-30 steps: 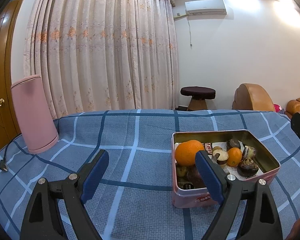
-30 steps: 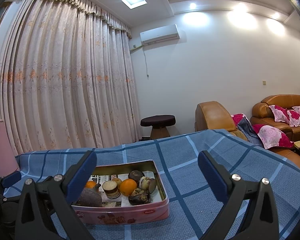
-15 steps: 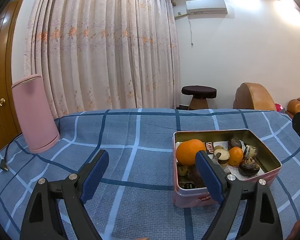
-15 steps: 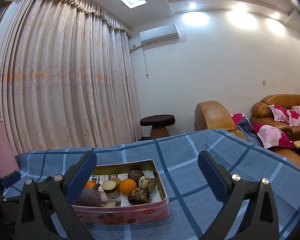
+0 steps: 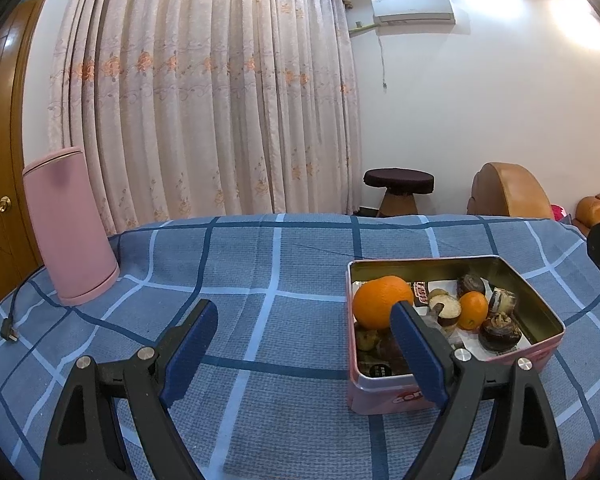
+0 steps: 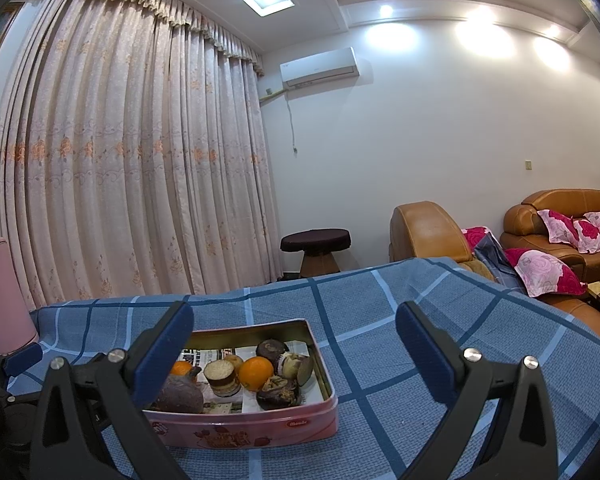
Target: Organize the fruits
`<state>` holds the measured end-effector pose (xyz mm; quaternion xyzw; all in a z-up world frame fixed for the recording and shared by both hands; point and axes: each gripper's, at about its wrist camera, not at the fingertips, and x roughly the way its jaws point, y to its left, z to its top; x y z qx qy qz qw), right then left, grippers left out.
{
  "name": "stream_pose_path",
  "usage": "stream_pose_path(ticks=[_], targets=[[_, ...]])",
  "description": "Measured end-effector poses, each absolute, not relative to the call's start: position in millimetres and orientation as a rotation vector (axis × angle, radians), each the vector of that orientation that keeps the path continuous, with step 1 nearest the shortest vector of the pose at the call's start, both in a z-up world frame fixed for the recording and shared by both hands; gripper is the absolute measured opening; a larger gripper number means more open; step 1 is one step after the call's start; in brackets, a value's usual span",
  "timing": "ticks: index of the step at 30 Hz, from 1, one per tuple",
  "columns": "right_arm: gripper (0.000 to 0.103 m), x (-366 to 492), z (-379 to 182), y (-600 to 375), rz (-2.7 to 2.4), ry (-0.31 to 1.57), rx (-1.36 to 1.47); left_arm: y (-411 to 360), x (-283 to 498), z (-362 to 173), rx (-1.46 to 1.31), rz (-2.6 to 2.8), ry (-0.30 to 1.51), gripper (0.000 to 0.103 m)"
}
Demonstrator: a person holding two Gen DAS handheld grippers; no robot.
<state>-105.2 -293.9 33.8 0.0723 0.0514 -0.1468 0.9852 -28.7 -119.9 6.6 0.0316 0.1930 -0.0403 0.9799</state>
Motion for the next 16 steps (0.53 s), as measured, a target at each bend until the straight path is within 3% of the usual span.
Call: stream_pose_path(ticks=[16], targets=[[0.103,-105.6,33.2,-294.5,-0.295,0.106,0.146,-122.6,-31.1,5.7,0.068,-0.092,0.394,0.089]])
